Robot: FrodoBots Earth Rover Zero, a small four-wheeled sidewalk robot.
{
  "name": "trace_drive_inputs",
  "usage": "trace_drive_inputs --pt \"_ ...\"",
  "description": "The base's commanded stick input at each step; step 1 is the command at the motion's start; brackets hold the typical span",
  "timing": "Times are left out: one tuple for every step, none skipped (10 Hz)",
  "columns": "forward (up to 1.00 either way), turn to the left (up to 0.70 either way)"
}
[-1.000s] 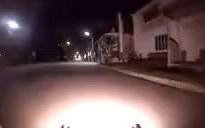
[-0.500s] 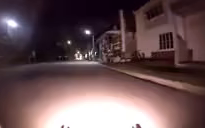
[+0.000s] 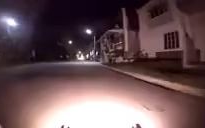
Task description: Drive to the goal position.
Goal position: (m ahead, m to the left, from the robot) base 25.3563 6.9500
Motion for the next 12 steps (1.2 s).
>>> trace_drive_inputs --pt "0.85 0.0" --pt "0.85 0.0" --pt "0.85 0.0" --pt "0.85 0.0" --pt "0.85 0.0" --pt "0.85 0.0" --pt "0.85 0.0" --pt "0.85 0.0" --pt "0.85 0.0" --pt "0.85 0.0" --pt "0.85 0.0" --pt "0.85 0.0"
